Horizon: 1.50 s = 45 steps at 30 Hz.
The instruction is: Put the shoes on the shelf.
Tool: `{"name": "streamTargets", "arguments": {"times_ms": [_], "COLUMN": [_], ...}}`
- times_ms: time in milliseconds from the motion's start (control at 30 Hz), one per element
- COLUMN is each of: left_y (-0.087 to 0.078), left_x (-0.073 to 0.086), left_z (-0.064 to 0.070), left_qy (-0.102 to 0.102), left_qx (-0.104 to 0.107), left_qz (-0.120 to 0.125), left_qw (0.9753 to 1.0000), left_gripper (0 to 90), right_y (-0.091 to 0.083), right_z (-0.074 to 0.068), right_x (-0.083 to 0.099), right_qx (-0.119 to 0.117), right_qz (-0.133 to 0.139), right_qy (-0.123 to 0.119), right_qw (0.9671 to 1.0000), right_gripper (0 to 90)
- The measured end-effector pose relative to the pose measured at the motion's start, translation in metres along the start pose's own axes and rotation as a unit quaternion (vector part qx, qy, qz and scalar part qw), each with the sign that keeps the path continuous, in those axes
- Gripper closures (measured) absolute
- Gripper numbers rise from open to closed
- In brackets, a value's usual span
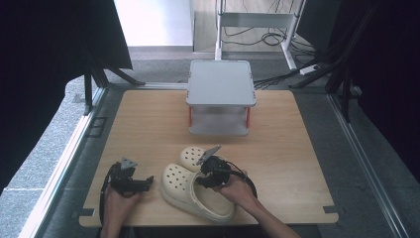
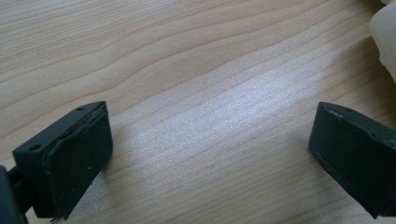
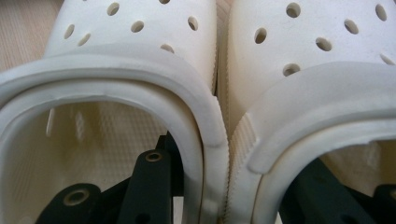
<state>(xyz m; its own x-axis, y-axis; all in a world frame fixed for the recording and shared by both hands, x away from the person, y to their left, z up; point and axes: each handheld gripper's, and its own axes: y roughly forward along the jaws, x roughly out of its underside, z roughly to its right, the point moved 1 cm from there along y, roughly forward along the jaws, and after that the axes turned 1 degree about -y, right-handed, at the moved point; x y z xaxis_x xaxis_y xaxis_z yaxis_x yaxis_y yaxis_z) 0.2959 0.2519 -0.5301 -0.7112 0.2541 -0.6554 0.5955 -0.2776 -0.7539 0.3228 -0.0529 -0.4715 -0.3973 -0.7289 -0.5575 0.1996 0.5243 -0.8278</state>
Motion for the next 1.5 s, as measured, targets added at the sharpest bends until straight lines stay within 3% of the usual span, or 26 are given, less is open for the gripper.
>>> {"name": "streamTargets", "arguments": {"times_ms": [167,367,500,700,1500], "left_y": [0.000,0.000,0.000,0.000,0.000], "left_x": [0.000,0.000,0.000,0.000,0.000], "left_z": [0.000,0.000,0.000,0.000,0.000], "left_qy": [0.001,0.002,0.003,0.003,0.003], "left_qx": [0.000,0.000,0.001,0.001,0.000], "left_qz": [-0.001,-0.002,-0.003,-0.003,-0.001], "left_qw": [1.0000,1.0000,1.0000,1.0000,1.0000], "left_gripper": [0.0,0.0,0.0,0.0,0.0], "right_y": [-0.001,-0.006,-0.016,-0.033,-0.111], "right_z": [0.000,-0.003,-0.007,-0.004,0.037], "right_x": [-0.001,-0.004,-0.008,-0.012,-0.017], "right_qx": [0.005,-0.014,-0.010,-0.013,0.047], "right_qz": [0.001,0.002,0.001,0.005,0.022], "right_qy": [0.000,0.004,-0.004,0.005,0.065], "right_qw": [1.0000,0.9999,0.9999,0.9999,0.9965], "right_gripper": [66.4,66.5,66.5,66.5,66.4]}}
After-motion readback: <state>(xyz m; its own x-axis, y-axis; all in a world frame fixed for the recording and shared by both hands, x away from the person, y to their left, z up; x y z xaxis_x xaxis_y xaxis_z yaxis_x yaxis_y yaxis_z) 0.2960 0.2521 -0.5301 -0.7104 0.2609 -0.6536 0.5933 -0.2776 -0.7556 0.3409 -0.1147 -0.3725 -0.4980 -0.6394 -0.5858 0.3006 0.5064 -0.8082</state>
